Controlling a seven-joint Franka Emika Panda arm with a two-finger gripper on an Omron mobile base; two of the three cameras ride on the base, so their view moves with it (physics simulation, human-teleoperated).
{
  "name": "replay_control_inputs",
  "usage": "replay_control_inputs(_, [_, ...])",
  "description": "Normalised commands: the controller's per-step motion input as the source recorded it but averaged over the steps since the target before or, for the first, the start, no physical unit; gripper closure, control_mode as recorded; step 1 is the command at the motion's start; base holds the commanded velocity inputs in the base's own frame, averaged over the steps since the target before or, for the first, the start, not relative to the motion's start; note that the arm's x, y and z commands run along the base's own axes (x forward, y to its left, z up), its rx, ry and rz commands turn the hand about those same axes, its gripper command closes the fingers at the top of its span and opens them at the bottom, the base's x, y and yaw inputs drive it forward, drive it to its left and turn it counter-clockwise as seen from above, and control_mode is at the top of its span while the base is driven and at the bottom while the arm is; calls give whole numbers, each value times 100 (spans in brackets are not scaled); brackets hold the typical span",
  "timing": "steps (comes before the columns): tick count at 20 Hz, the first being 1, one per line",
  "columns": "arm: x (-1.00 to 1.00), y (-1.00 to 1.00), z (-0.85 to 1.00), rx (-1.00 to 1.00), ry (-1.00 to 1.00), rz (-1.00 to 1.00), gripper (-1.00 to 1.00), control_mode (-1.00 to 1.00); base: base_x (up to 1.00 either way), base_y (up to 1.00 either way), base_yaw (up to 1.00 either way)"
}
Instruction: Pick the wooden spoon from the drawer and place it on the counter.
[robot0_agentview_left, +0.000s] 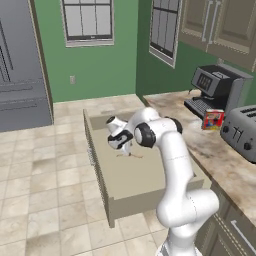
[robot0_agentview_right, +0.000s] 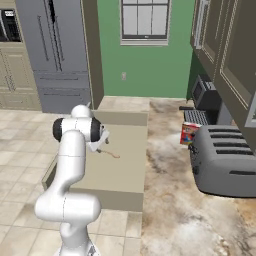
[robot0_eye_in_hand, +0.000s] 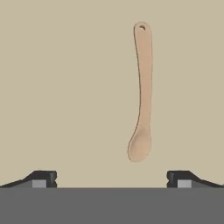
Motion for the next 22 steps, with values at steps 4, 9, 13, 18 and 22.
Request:
replay_control_inputs(4, [42,0,-47,0,0,0,-100,-100,0,0,0])
replay_control_inputs(9, [30,0,-44,1,0,0,-100,-100,0,0,0])
replay_control_inputs(13, [28,0,-37,3,0,0,-100,-100,0,0,0])
replay_control_inputs(18, [28,0,-33,4,0,0,-100,-100,0,0,0])
replay_control_inputs(22, [5,-4,-36,3,0,0,-100,-100,0,0,0])
